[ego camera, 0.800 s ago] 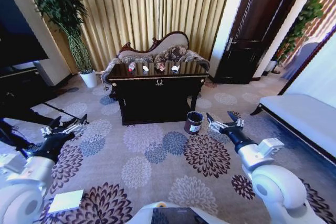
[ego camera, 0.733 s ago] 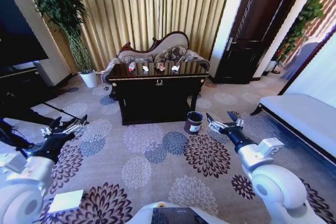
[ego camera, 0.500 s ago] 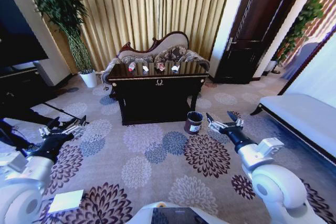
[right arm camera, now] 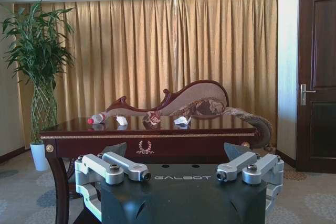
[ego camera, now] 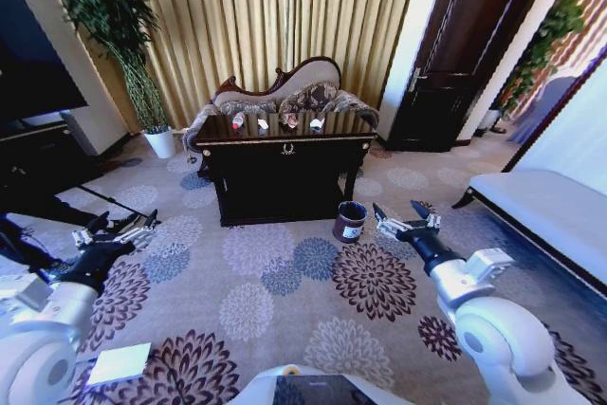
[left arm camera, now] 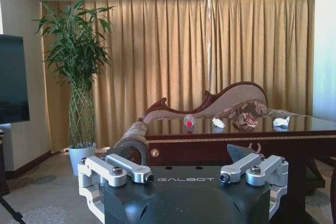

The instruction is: Move to the front of the table and place the trash on the table into the trash bin.

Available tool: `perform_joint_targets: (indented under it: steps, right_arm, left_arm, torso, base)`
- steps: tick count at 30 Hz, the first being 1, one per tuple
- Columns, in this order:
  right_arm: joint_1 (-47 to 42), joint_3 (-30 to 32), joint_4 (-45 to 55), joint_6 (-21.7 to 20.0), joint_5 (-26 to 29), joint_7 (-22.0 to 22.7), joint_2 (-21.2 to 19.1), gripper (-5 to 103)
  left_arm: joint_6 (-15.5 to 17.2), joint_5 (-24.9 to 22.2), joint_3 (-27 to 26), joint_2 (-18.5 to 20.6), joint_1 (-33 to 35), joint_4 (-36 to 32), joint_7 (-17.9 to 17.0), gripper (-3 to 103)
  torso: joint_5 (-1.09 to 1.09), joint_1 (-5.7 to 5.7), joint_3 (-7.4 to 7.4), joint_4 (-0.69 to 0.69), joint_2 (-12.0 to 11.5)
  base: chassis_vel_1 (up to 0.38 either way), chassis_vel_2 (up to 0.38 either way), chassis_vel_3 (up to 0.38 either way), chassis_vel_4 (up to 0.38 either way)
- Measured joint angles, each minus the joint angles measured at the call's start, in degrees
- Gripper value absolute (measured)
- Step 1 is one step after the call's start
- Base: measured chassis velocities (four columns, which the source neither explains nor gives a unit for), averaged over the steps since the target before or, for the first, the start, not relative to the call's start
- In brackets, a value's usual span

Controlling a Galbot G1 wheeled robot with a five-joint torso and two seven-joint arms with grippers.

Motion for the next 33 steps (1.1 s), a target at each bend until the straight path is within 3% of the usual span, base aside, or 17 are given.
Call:
perform_joint_targets:
  steps: [14,33]
  right_arm:
    - [0.0,0.3,0.0,-0.2,0.0,-1.1,0.2,100]
    - [-0.1,0.4,0.0,-0.1,0.0,-1.2,0.2,100]
  left_arm:
    - [-1.3,-0.1,-0.1,-0.2,0.2,0.0,0.3,100]
    - [-1.6,-0.4,-0.2,-0.1,0.2,0.0,0.5,100]
  torso:
    - [0.00,0.00,0.00,0.00,0.0]
    - [0.00,0.00,0.00,0.00,0.0]
  base:
    - [0.000,0.000,0.000,0.000]
    - [-0.101,0.096,0.096,-0.093]
